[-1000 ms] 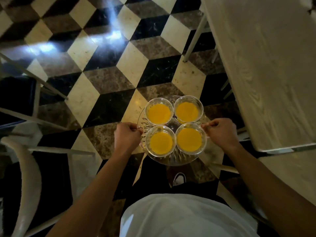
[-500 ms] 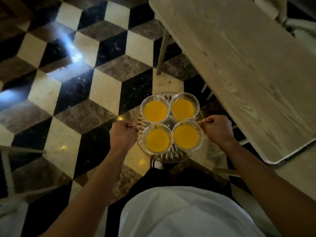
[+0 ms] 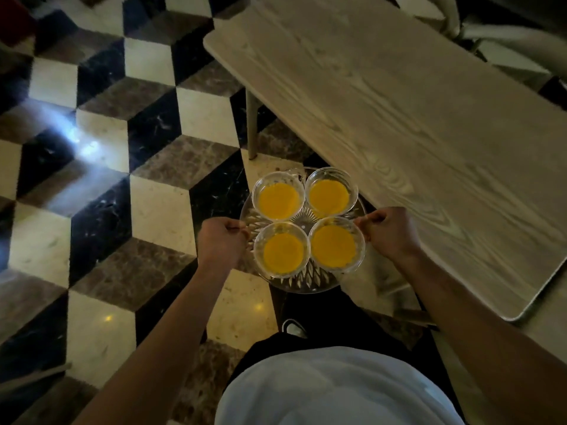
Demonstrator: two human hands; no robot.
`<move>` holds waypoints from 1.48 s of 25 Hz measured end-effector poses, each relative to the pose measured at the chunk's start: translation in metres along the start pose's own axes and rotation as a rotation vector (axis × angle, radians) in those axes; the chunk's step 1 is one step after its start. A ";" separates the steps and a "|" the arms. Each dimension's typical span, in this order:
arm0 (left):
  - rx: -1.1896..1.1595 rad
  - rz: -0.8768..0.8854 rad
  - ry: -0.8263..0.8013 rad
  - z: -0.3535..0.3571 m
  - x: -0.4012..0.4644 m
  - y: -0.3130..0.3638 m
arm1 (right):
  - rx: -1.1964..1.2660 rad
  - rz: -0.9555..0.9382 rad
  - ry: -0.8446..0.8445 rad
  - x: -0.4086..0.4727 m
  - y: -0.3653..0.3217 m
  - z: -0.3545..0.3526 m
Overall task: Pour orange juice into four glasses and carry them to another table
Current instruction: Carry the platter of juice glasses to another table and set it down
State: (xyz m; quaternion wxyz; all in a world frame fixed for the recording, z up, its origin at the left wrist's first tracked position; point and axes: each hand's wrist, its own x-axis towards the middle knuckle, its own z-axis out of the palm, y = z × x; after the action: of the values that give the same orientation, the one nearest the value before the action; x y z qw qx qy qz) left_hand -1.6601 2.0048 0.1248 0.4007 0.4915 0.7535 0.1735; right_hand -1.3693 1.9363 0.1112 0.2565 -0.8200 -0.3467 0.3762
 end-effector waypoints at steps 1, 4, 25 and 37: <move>0.027 0.021 0.000 0.003 0.010 0.012 | 0.005 0.007 0.017 0.012 -0.004 -0.002; 0.042 0.050 -0.021 0.017 0.046 0.046 | -0.011 0.039 0.087 0.047 -0.015 -0.010; 0.141 0.219 -0.323 0.143 0.233 0.251 | 0.198 0.338 0.371 0.212 -0.048 -0.078; 0.331 0.404 -0.598 0.203 0.329 0.338 | 0.312 0.599 0.596 0.264 -0.061 -0.054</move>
State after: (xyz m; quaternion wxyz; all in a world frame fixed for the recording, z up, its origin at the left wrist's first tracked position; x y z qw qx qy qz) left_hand -1.3636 2.4218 0.0781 0.4754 0.7167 0.5096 -0.0258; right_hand -1.2238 2.1670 0.0688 0.3456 -0.9083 0.0557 0.2291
